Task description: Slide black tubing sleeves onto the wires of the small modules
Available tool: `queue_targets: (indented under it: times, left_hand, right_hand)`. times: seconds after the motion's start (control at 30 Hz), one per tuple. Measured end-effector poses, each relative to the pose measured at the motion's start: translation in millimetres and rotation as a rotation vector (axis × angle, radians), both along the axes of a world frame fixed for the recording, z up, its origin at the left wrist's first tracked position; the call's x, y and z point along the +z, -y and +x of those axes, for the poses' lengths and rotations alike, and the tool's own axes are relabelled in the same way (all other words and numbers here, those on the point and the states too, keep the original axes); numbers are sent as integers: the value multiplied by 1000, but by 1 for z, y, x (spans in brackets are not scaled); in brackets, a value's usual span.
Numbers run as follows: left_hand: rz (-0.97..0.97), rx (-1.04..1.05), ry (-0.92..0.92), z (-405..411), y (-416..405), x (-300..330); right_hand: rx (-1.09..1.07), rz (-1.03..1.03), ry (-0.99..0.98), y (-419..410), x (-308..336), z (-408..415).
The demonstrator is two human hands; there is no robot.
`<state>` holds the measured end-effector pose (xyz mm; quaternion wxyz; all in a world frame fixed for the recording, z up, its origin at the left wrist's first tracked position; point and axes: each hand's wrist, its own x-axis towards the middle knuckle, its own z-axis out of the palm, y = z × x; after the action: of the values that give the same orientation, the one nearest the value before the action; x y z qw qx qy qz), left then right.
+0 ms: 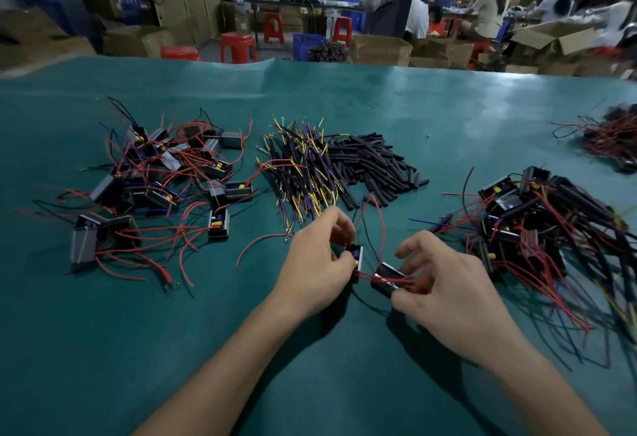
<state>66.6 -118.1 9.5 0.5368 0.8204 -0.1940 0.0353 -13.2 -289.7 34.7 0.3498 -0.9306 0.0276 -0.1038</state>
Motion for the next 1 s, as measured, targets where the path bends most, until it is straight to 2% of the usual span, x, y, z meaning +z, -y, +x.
queue_targets:
  times: [0.13,0.23,0.33,0.53,0.7,0.77,0.87,0.93,1.0]
  left_hand:
    - [-95,-136,-129,1,-4,6]
    - [-121,-195,-176,3,-7,7]
    - [-64,-151,-147,-1,-3,5]
    - [-163,40,-47,-7,8,1]
    - [-177,136,-11,-6,10,-4]
    - [-159,158,4,-5,10,-4]
    - [-143,179,29,-6,10,-3]
    - [-111,176,58,-7,10,-3]
    - [-73,168,85,-7,10,-4]
  right_hand:
    - [-156,-93,90,10,0,1]
    - [-171,20,34,18,2,5]
    - [-71,157,-39,18,4,8]
    - [53,73,-36,-6,2,11]
    - [69,100,-26,-15,-1,11]
    - [172,190,-125,-13,1,11]
    - [423,479,-441,10,15,13]
    - [476,474,-567,32,29,20]
    - [401,332,-523,47,45,37]
